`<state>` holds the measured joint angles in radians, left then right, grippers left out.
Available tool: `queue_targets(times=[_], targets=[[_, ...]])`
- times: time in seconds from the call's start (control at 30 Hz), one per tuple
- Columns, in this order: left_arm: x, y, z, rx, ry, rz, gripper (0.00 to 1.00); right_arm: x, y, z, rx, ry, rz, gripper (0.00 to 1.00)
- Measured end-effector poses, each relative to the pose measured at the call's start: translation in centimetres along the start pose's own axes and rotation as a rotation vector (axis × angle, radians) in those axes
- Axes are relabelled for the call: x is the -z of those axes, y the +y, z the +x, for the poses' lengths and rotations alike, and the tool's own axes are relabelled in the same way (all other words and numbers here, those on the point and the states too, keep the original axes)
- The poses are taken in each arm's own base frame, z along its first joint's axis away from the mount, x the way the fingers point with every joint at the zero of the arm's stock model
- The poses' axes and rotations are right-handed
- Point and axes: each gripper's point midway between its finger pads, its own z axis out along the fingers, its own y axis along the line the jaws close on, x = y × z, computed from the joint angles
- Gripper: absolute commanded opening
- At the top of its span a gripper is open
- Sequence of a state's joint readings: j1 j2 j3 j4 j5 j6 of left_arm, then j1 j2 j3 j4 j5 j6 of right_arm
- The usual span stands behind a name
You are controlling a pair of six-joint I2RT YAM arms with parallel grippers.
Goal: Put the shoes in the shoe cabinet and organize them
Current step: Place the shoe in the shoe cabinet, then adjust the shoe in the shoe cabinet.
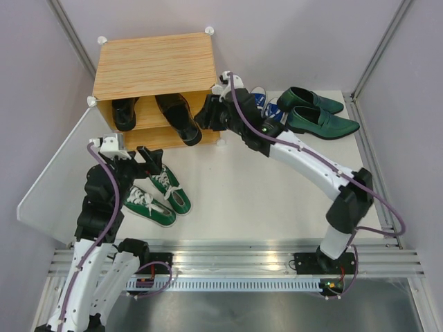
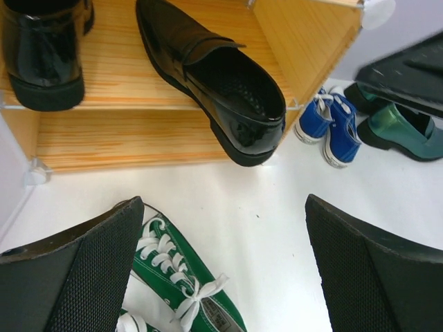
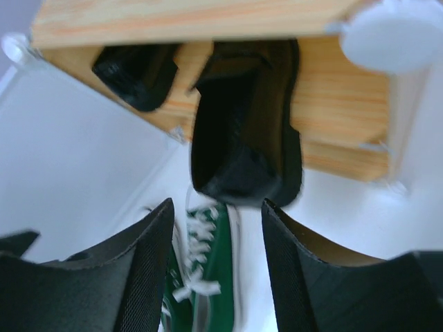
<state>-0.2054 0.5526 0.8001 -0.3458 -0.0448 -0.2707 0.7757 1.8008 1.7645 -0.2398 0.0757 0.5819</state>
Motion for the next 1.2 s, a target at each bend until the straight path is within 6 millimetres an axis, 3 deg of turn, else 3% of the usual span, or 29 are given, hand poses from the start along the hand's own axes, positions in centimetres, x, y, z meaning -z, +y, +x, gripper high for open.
queue_targets(times=[0.1,0.13,0.23,0.37,0.47,0.57,0.73,0.9,1.2], targets=[[-0.7,-0.4,1.0,0.008,0.039,0.026,1.0,3.9,-1.3,1.1,0.056,0.008,0.008,0.67],[-1.1,-0.6,1.5,0.01,0.058,0.035,1.0,5.5,-1.9,1.4,0.071,0.005,0.015,0.78],[-1.9,-1.0,2.8,0.034,0.115,0.054,1.0,10.0,-3.8,1.7,0.103,-0.038,0.047,0.89],[-3.2,-2.2,4.7,0.089,0.194,0.093,1.0,14.7,-6.6,1.9,0.115,-0.124,0.113,0.92],[-4.1,-3.8,6.6,0.099,0.254,0.125,1.0,17.0,-9.7,3.7,0.121,-0.144,0.188,0.94],[-5.4,-5.4,8.7,0.089,0.311,0.135,1.0,17.8,-12.4,5.6,0.137,-0.133,0.258,0.98],[-8.4,-5.5,12.1,0.048,0.396,0.037,1.0,18.5,-15.2,7.5,0.163,-0.103,0.339,0.98],[-10.7,-5.1,13.9,0.005,0.383,-0.055,1.0,18.8,-15.2,7.2,0.163,-0.119,0.342,0.98],[-14.9,-4.9,14.1,0.012,0.267,-0.144,1.0,18.8,-15.2,7.2,0.162,-0.119,0.342,0.98]])
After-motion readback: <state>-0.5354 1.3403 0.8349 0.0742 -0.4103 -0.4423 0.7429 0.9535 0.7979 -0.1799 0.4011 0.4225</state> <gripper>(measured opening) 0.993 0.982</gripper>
